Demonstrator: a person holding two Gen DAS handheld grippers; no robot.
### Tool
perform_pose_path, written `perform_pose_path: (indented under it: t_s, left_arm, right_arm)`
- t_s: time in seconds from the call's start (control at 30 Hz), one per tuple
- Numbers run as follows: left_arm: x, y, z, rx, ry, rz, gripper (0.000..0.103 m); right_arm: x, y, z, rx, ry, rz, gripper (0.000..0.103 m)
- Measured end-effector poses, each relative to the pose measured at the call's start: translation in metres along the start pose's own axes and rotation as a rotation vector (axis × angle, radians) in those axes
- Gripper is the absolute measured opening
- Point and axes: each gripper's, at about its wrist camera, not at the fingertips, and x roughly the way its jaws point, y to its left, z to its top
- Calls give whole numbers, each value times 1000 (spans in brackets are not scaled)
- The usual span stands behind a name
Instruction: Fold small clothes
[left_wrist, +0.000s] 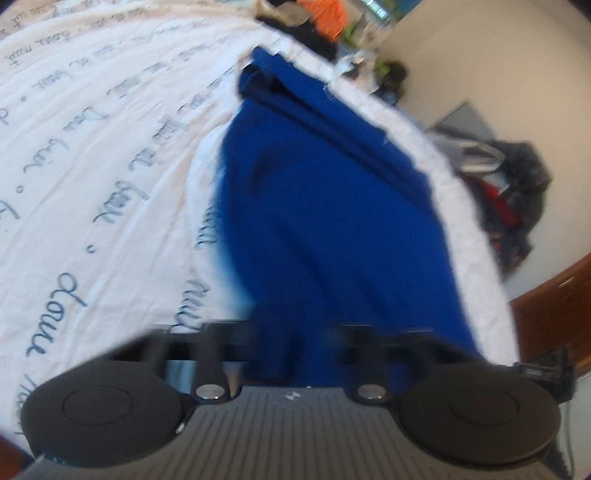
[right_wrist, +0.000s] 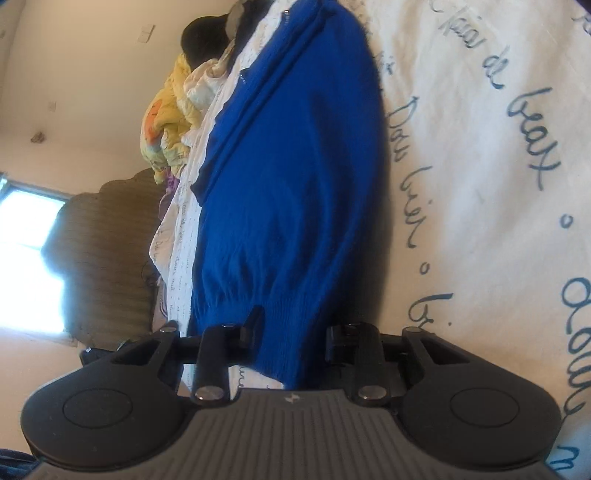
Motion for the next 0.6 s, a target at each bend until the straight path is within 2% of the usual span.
perform_pose_path:
  t_s: [0.03,0.07,0.1,0.17,0.23,0.33,0.37,0.4,0.43,0.47,0.5,0.53,0.6]
  left_arm:
    - [0,6,2,-9,5,-9,13]
    - [-3,8,4,2,5,-1,13]
    - [-8,5,6,41,-2,40,13]
    - [-19,-1,5,132,-14,62,13]
    - [-18,-4,0,192,-1,105,14]
    - [-18,-7,-10,266,-13,130,23]
    - [-21,-9,-8,264,-12,135,41]
    - [-29,-11,-5,266,-43,166,55]
    - [-39,-16,0,277,-101,207,88]
    - [-47,-24,4,297,-179,237,101]
    - [-52,-35,8,326,-263,250,102]
    - [-47,-52,16,366,-310,255,103]
    - [-20,-82,32,404,-327,260,103]
  right_arm:
    - [-1,1,2,-20,5,-25,5]
    - [-6,1,4,-32,0,-40,5]
    - [-13,2,6,-52,-12,-70,5]
    - [-28,3,5,-83,-39,-134,5]
    - [-32,-4,4,-85,-36,-128,3]
    - [-28,-1,1,-97,-50,-134,5]
    - [-29,4,3,-105,-46,-165,6]
    - [-33,11,7,-102,-61,-216,9]
    - [-41,21,11,-111,-116,-256,12]
    - [-47,34,14,-158,-183,-283,12]
    - [-47,49,18,-222,-231,-305,13]
    - [-41,66,24,-286,-270,-324,13]
    - [-9,99,38,-368,-310,-341,13]
